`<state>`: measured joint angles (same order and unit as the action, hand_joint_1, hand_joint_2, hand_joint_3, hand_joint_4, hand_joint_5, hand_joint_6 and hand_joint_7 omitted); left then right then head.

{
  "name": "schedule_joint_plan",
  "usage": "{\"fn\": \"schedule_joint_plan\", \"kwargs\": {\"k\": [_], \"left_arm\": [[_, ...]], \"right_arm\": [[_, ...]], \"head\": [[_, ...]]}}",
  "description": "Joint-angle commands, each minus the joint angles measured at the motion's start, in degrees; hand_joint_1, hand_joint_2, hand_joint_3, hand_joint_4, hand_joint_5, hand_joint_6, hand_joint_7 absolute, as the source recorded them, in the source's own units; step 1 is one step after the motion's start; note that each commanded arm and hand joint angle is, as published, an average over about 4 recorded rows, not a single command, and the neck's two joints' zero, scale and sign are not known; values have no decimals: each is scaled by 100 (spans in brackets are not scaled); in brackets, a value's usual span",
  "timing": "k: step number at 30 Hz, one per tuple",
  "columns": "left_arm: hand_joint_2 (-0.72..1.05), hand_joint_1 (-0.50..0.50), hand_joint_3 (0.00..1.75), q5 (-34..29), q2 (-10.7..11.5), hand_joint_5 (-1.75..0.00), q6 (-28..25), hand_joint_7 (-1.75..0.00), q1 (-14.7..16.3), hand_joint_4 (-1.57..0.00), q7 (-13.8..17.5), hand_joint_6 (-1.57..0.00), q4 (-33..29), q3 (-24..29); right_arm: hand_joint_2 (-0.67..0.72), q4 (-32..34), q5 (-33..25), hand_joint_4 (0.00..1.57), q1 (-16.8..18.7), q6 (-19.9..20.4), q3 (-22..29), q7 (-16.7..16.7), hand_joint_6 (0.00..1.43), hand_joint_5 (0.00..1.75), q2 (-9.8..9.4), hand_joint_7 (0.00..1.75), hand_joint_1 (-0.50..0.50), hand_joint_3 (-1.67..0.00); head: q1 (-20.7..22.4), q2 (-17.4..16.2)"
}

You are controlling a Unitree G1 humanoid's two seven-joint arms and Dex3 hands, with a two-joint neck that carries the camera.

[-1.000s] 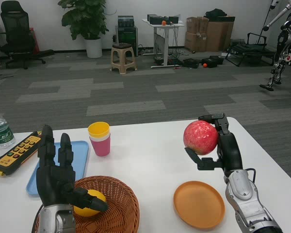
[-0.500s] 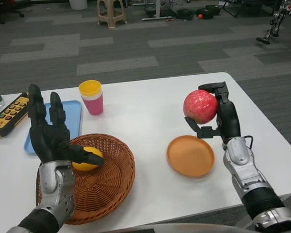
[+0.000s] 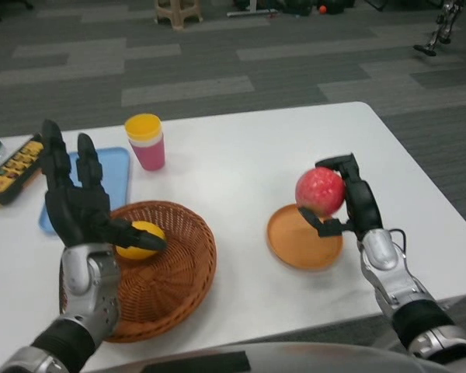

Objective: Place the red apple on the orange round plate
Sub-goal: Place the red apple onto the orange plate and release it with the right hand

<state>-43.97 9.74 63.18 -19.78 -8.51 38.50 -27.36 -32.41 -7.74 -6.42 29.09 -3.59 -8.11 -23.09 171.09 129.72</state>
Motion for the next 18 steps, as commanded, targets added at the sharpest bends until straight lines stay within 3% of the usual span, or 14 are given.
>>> {"fn": "schedule_joint_plan", "kwargs": {"k": [1,3,8,12,17,18], "left_arm": [[-64,-50,9,-6,63,0,2,0,10,-19,-1,0,17,20],[-64,-50,9,-6,63,0,2,0,10,-19,-1,0,17,20],[-64,-50,9,-6,72,0,2,0,34,-19,-1,0,17,14],[-64,-50,9,-6,72,0,2,0,43,-19,-1,0,17,5],[-64,-50,9,-6,72,0,2,0,45,-19,-1,0,17,3],[-64,-50,9,-6,72,0,2,0,45,-19,-1,0,17,3]], "right_arm": [[-54,-477,5,83,-48,-18,-247,72,103,165,46,168,-45,-159],[-54,-635,18,76,-70,-13,-322,77,98,165,63,168,-45,-159],[-54,-885,104,36,-79,17,-599,63,83,165,43,168,-43,-159],[-54,-991,106,22,-79,17,-775,63,78,165,21,168,-44,-159],[-54,-1002,106,9,-81,19,-805,63,65,150,48,168,-43,-159],[-54,-1000,106,6,-83,17,-814,63,58,138,46,164,-43,-159]], "head": [[2,-5],[-14,-11],[-48,-30],[-36,-30],[-48,-33],[-54,-28]]}}
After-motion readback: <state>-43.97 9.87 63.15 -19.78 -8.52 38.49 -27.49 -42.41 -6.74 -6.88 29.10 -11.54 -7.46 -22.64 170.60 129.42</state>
